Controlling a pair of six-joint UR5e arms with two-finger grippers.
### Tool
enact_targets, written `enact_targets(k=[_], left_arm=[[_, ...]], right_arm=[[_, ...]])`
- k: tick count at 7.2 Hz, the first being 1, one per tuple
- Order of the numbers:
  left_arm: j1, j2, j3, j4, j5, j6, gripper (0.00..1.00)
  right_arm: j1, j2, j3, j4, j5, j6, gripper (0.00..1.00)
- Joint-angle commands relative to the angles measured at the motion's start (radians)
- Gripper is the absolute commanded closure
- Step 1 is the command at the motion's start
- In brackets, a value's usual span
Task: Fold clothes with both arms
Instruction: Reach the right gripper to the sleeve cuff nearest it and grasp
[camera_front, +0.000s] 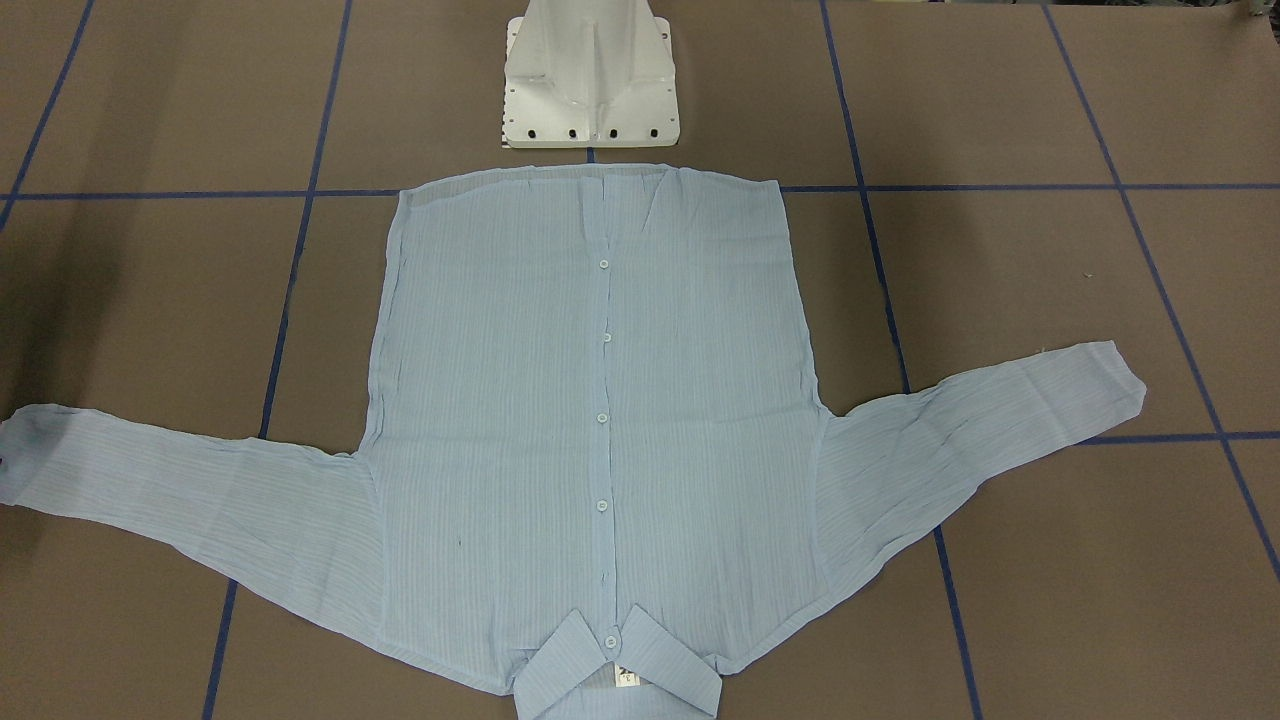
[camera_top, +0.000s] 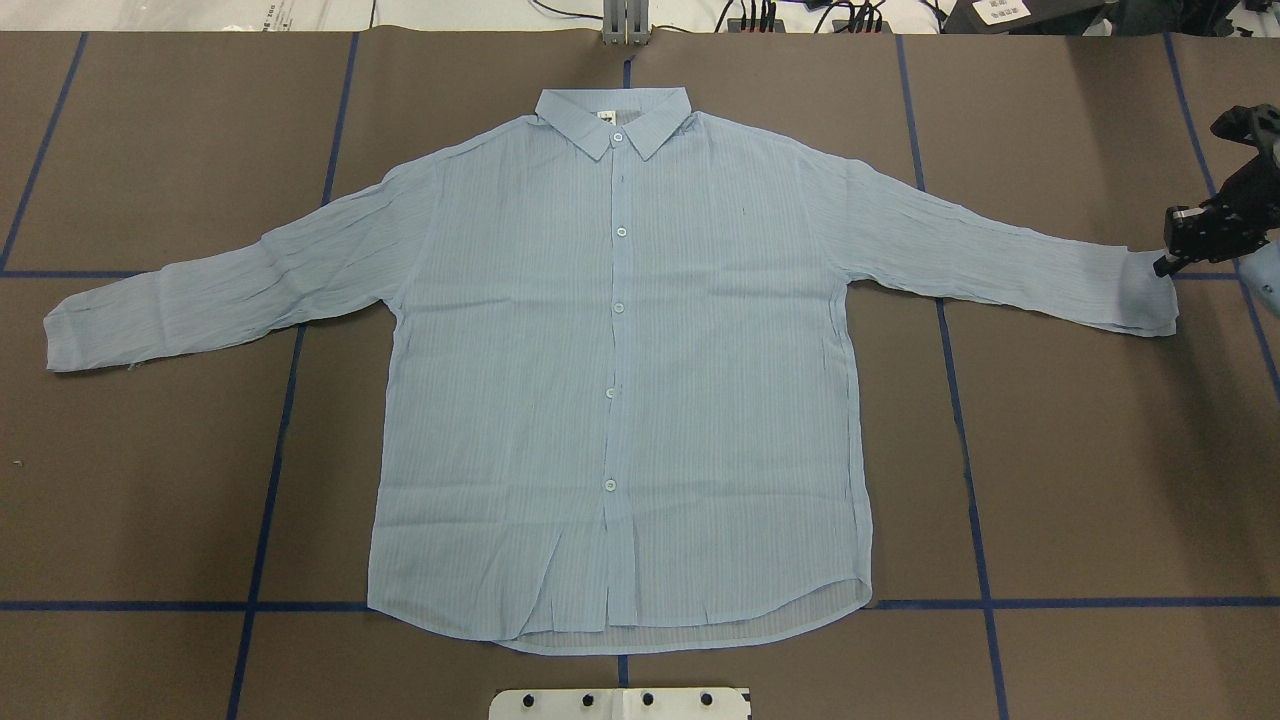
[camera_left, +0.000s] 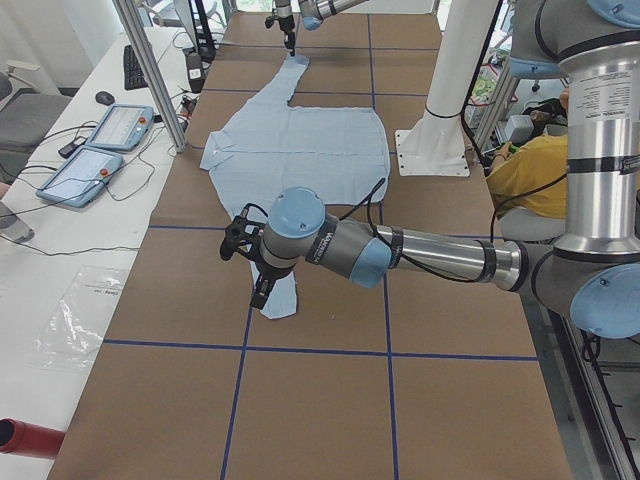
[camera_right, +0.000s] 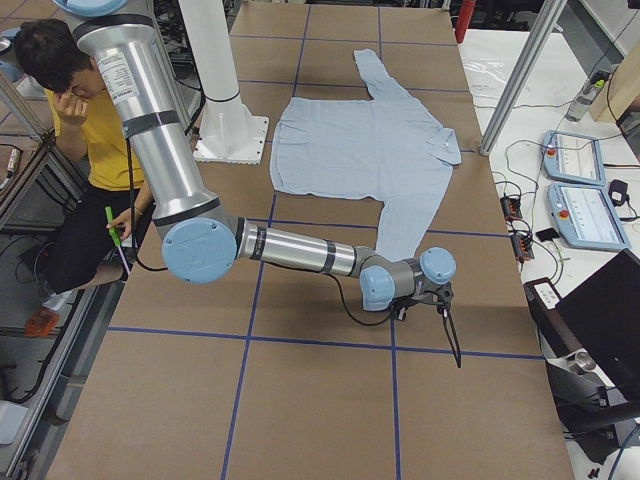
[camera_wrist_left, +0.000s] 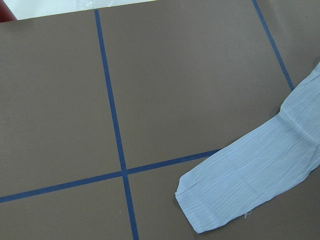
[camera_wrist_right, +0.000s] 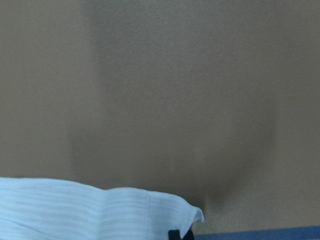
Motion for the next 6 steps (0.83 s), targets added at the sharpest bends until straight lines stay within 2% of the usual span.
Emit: enact_targets(k=[1, 3, 4, 5, 6], left_arm=[[0.000, 0.001, -0.001, 0.001, -0.008, -0.001, 0.00], [0.001, 0.009, -0.002, 0.001, -0.017, -0.003, 0.00], [0.000, 0.009, -0.004, 0.000, -0.019, -0.003, 0.00], [0.001, 0.009, -0.007, 0.000, -0.043, -0.003, 0.00], [0.000, 0.009, -0.020, 0.001, -0.043, -0.003, 0.00]], right_arm=[[0.023, -0.010, 0.103, -0.011, 0.067, 0.026, 1.00], [-0.001, -0.004, 0.299, 0.007, 0.054, 0.446, 1.00], [-0.006, 0.002, 0.374, 0.023, 0.054, 0.568, 1.00], [-0.042, 0.039, 0.413, 0.024, 0.049, 0.682, 1.00], [-0.114, 0.133, 0.433, 0.024, -0.024, 0.830, 1.00]])
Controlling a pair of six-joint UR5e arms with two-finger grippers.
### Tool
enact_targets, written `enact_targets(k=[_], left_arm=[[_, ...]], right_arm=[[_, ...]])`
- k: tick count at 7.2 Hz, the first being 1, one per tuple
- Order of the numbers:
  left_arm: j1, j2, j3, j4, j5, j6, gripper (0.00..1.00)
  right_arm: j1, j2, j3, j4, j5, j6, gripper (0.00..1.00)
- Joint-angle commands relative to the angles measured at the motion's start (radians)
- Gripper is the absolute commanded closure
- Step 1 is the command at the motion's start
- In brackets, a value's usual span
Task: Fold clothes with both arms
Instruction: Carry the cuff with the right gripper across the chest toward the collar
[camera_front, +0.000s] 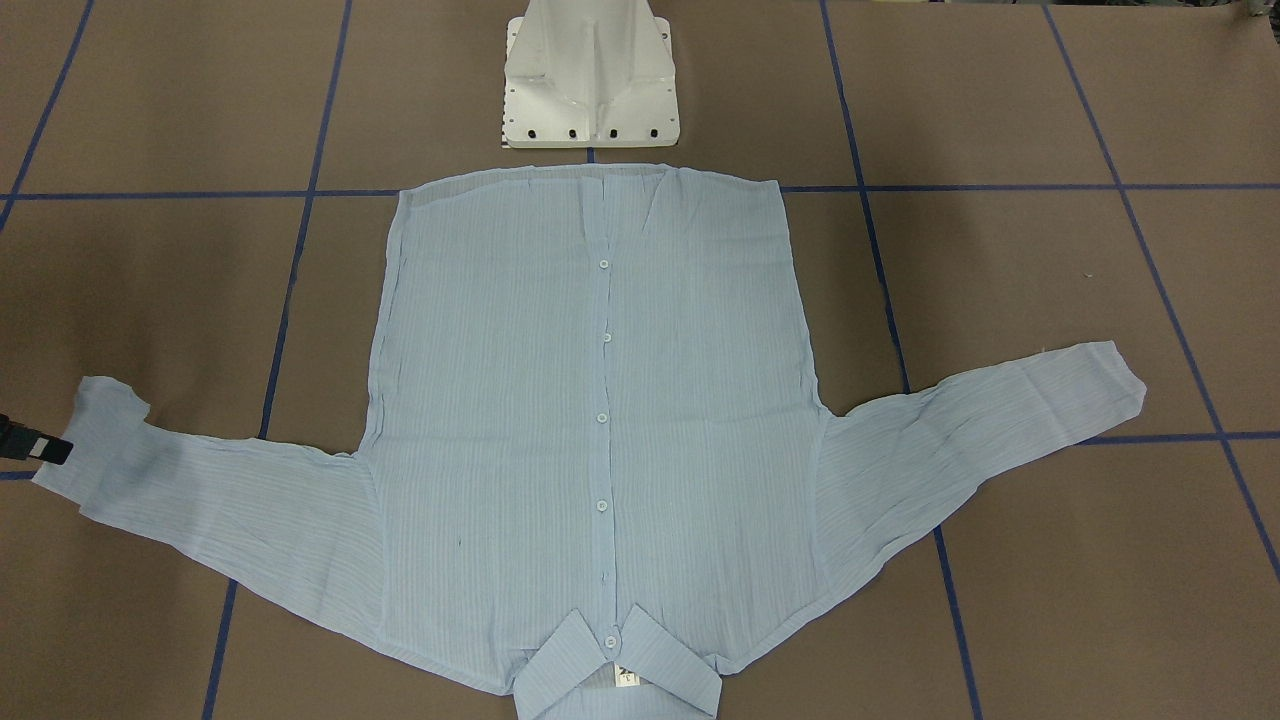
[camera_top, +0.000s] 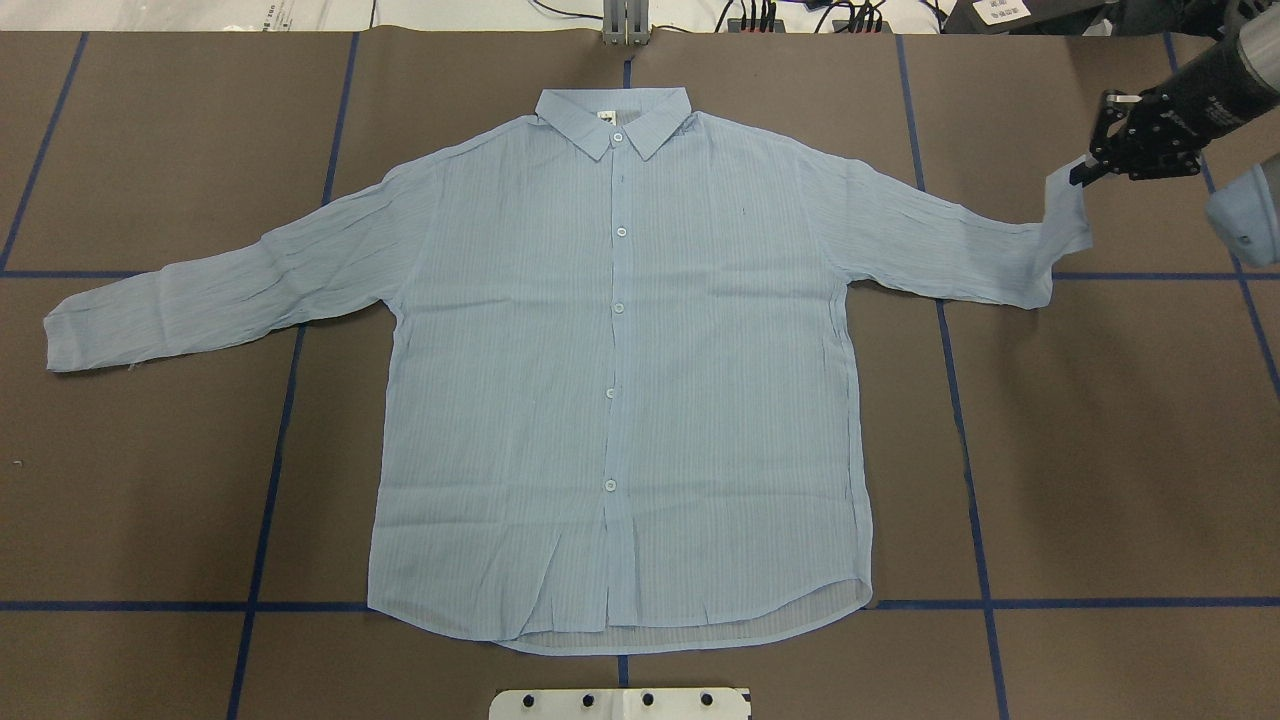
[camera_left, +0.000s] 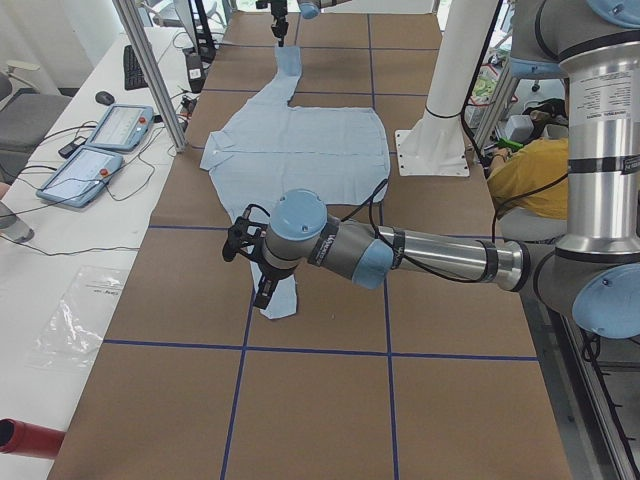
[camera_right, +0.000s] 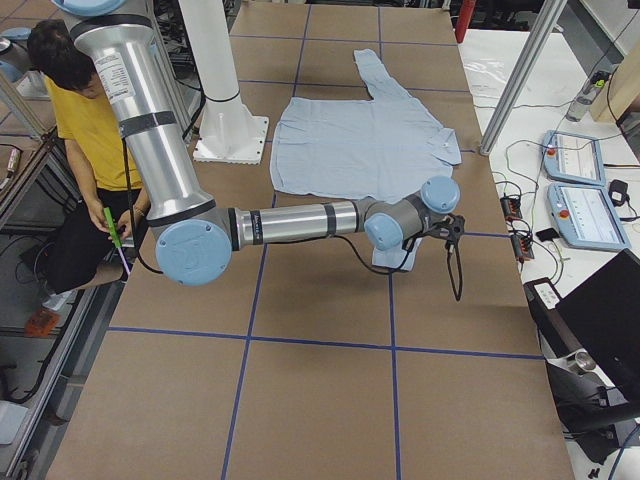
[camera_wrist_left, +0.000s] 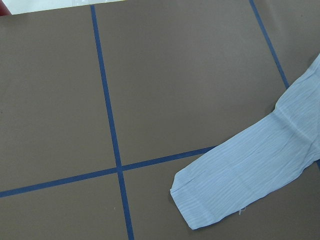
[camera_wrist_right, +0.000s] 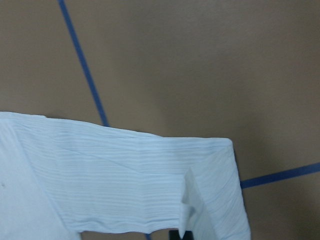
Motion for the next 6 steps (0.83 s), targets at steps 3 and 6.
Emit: enact_targets(k=[3, 6], left_arm=[[0.001, 0.000, -0.027, -0.001, -0.008, 0.000, 0.00], [0.001, -0.003, -0.033, -0.001, -0.008, 0.000, 0.00]], right_arm=[[-0.346, 0.341, -0.023, 0.044, -0.390, 0.484, 1.00], [-0.512, 0.634, -0.332, 0.204, -0.530, 0.614, 1.00]])
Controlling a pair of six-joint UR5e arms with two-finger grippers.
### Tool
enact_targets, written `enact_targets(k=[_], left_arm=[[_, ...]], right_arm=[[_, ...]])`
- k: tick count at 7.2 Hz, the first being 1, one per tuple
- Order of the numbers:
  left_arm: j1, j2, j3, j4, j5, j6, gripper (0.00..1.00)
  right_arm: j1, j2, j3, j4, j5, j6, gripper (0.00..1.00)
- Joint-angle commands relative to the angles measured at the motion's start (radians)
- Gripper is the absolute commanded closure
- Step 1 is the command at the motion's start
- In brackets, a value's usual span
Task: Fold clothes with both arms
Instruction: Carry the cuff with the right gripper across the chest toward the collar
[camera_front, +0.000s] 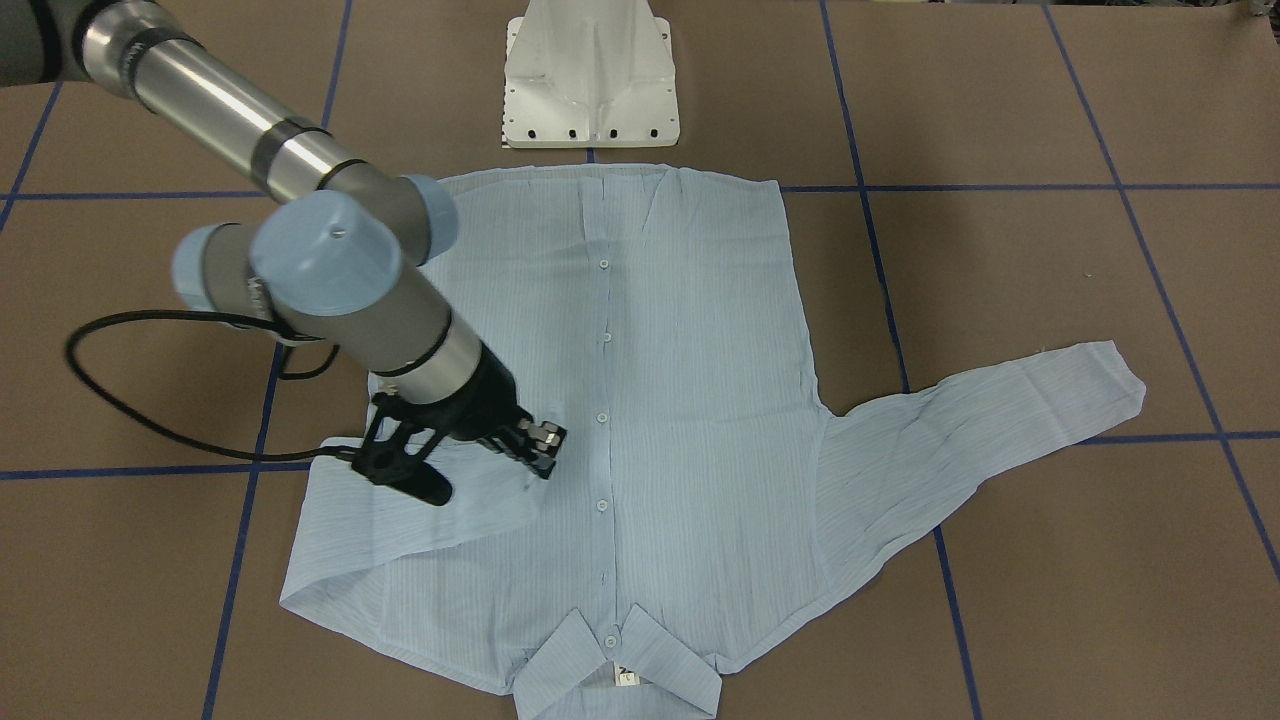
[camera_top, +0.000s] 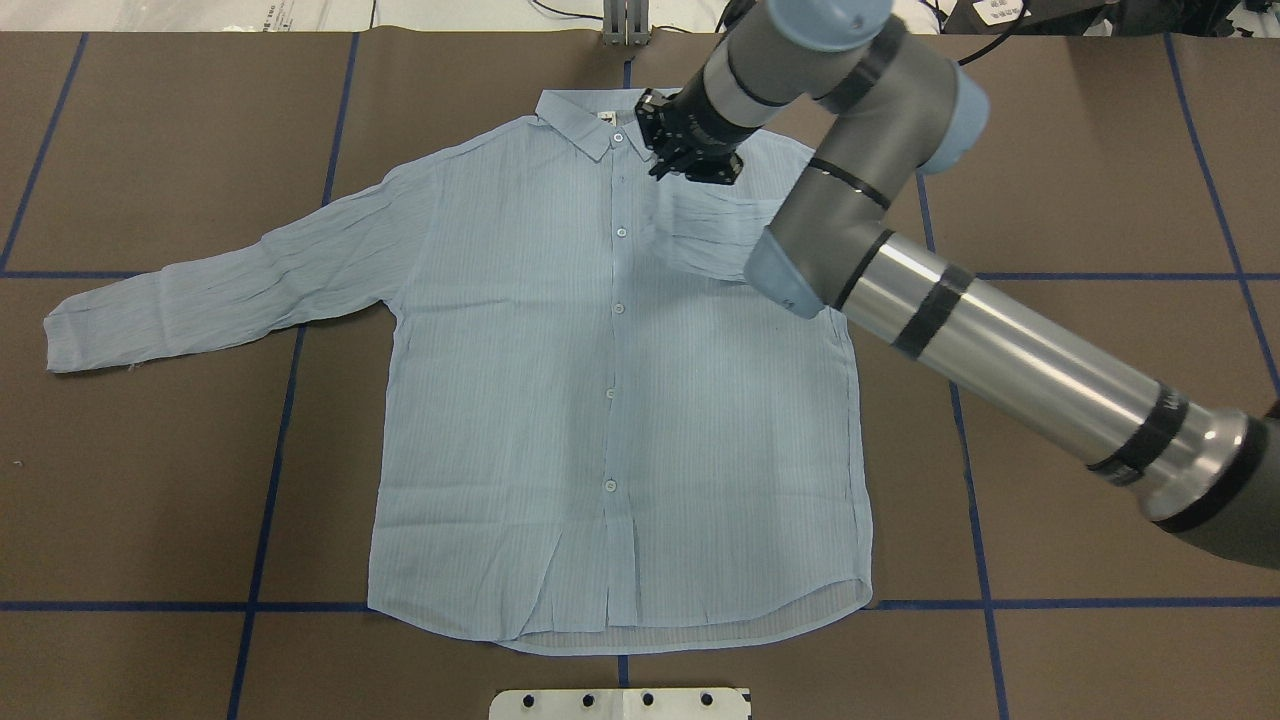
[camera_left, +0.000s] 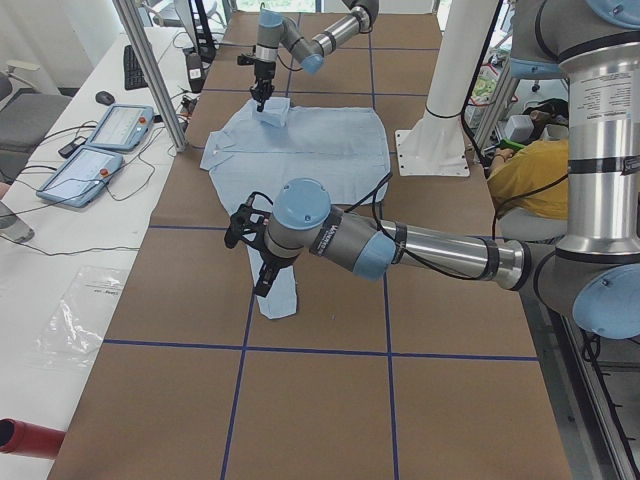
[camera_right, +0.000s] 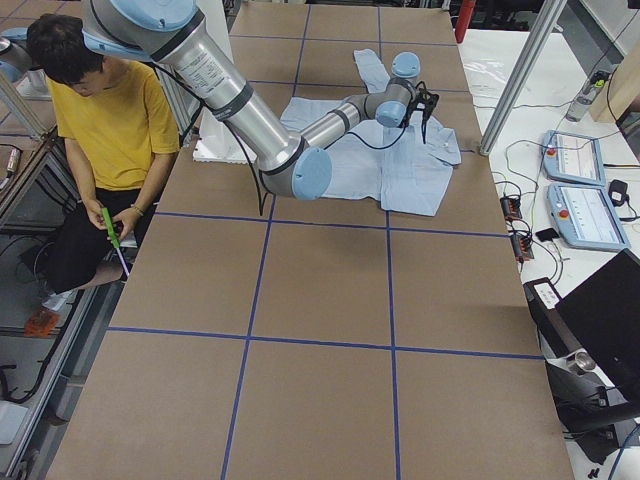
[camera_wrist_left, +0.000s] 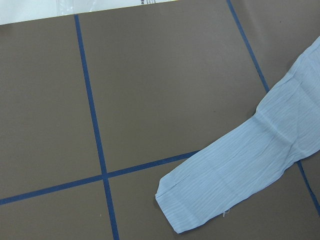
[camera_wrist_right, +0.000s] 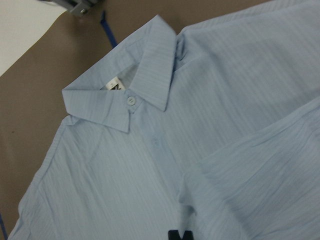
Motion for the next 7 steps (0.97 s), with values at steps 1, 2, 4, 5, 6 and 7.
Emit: enact_targets(k=[1, 2, 4, 5, 6, 7], left_arm=[[0.000, -0.002, -0.001, 0.000, 0.001, 0.001, 0.00], [0.000, 0.001, -0.001, 0.000, 0.001, -0.001, 0.00], [0.003, 0.001, -0.001, -0.002, 0.001, 0.001, 0.00], [0.003, -0.002, 0.001, 0.000, 0.001, -0.001, 0.00], [0.005, 0.001, 0.013, 0.001, 0.001, -0.001, 0.00], [0.008, 0.001, 0.016, 0.001, 0.001, -0.005, 0.00]], right_arm=[[-0.070, 0.087, -0.074, 0.035, -0.048, 0.057, 1.00], [-0.070, 0.107, -0.080, 0.035, -0.068, 0.057, 1.00], [-0.085, 0.154, -0.153, 0.035, -0.112, 0.060, 1.00], [-0.090, 0.156, -0.166, 0.035, -0.118, 0.062, 0.91], [-0.107, 0.159, -0.178, 0.032, -0.147, 0.065, 0.02], [-0.128, 0.182, -0.218, 0.032, -0.180, 0.066, 0.02]])
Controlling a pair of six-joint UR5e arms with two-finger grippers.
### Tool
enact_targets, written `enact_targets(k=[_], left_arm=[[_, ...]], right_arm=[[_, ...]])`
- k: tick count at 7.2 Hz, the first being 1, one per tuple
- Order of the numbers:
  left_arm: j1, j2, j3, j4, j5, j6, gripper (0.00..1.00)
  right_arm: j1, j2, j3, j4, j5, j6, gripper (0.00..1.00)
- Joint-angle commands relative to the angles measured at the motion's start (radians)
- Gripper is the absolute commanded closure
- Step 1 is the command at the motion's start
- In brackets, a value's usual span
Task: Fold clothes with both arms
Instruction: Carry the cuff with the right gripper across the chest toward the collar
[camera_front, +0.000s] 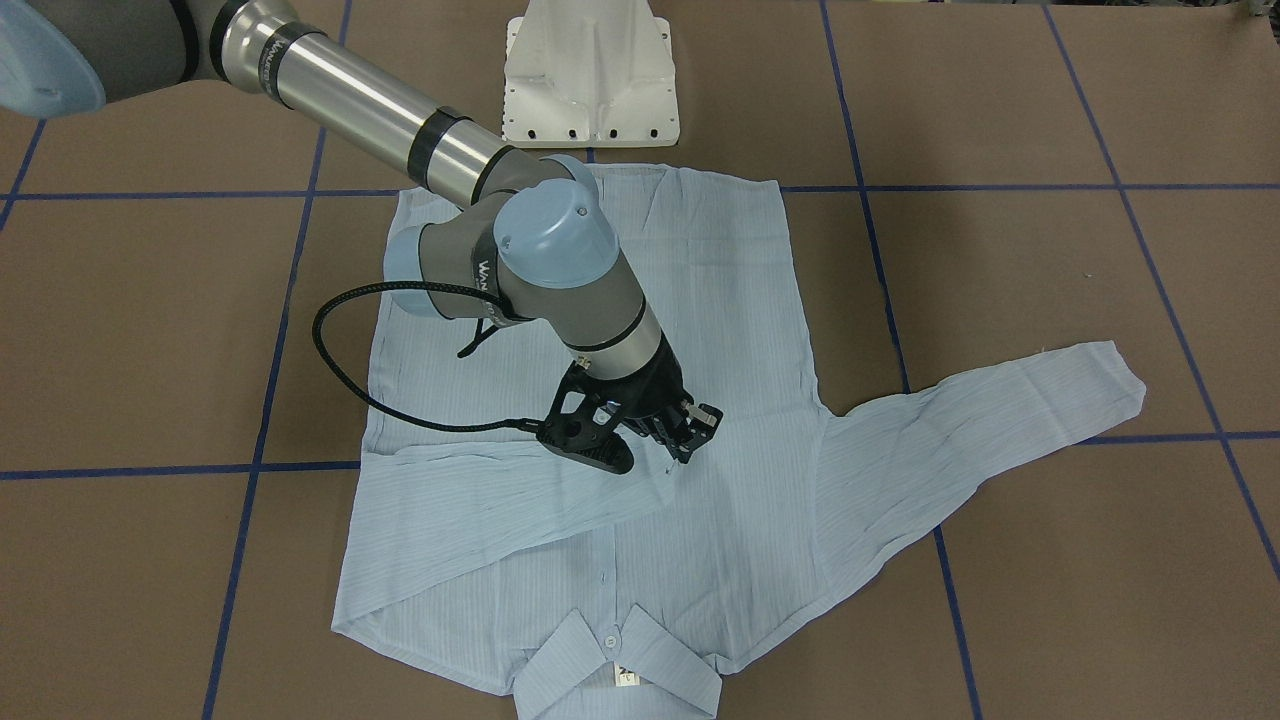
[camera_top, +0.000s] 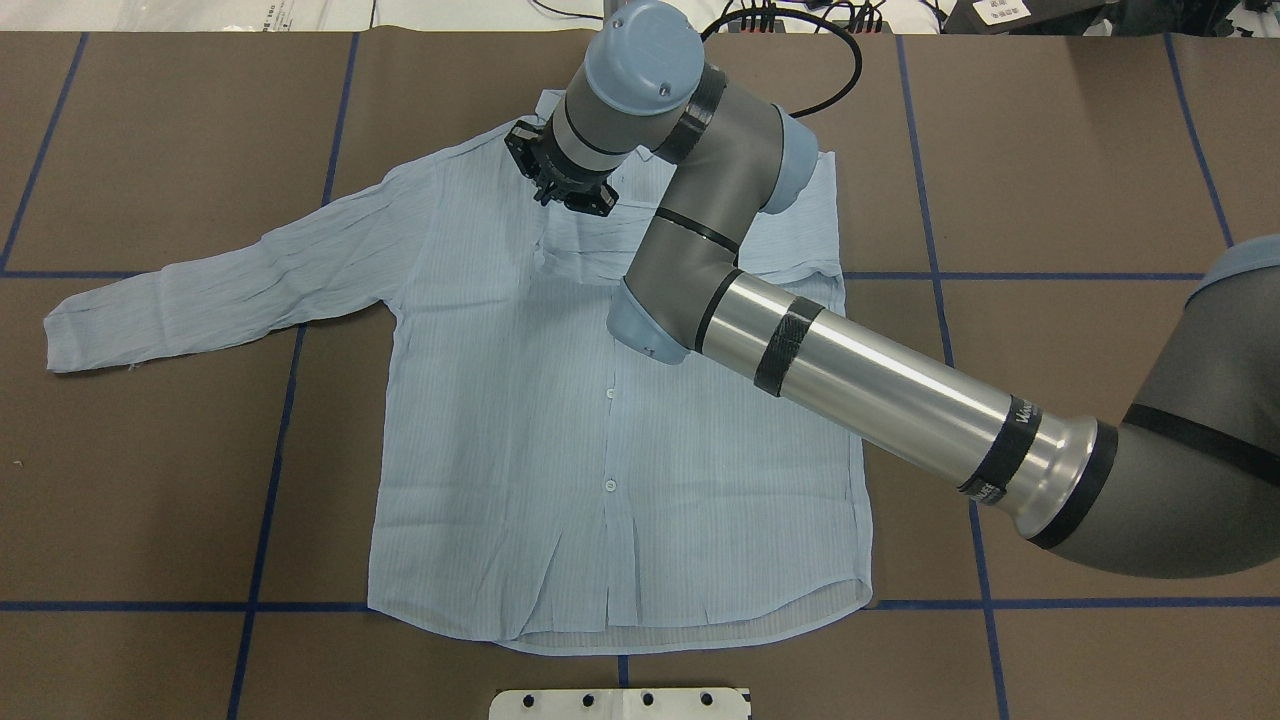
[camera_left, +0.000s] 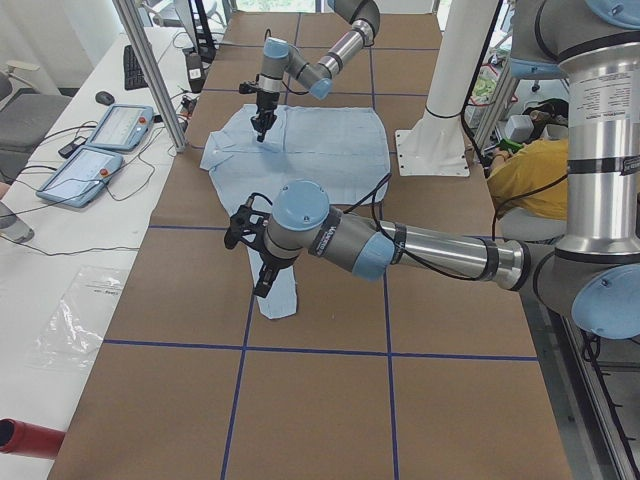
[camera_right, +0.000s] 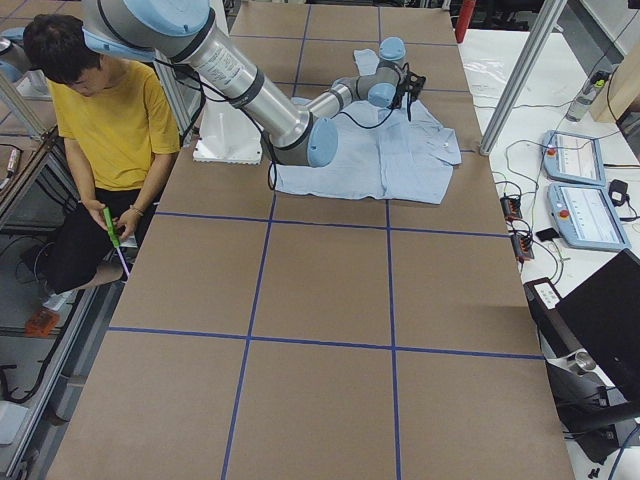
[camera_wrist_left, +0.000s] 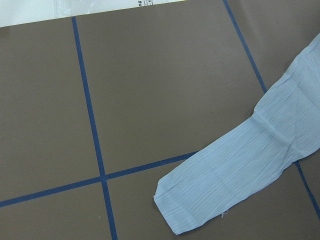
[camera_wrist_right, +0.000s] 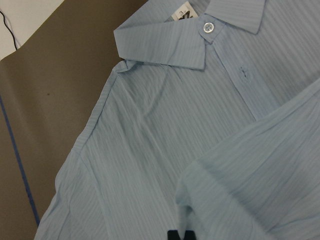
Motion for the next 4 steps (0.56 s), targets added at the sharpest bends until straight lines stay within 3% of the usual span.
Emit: enact_targets(k=[1, 3, 4], left_arm=[[0.018, 0.001, 0.011, 0.001, 0.006, -0.023, 0.00], [0.041, 0.011, 0.016, 0.002, 0.003, -0.039, 0.00], [0.108, -0.017, 0.037, -0.015, 0.009, -0.144, 0.01]], right_arm=[[-0.030, 0.026, -0.048, -0.002, -0.056, 0.019, 0.01], [-0.032, 0.016, -0.023, -0.005, -0.083, 0.045, 0.01], [0.006, -0.032, 0.006, -0.006, -0.075, 0.044, 0.01]])
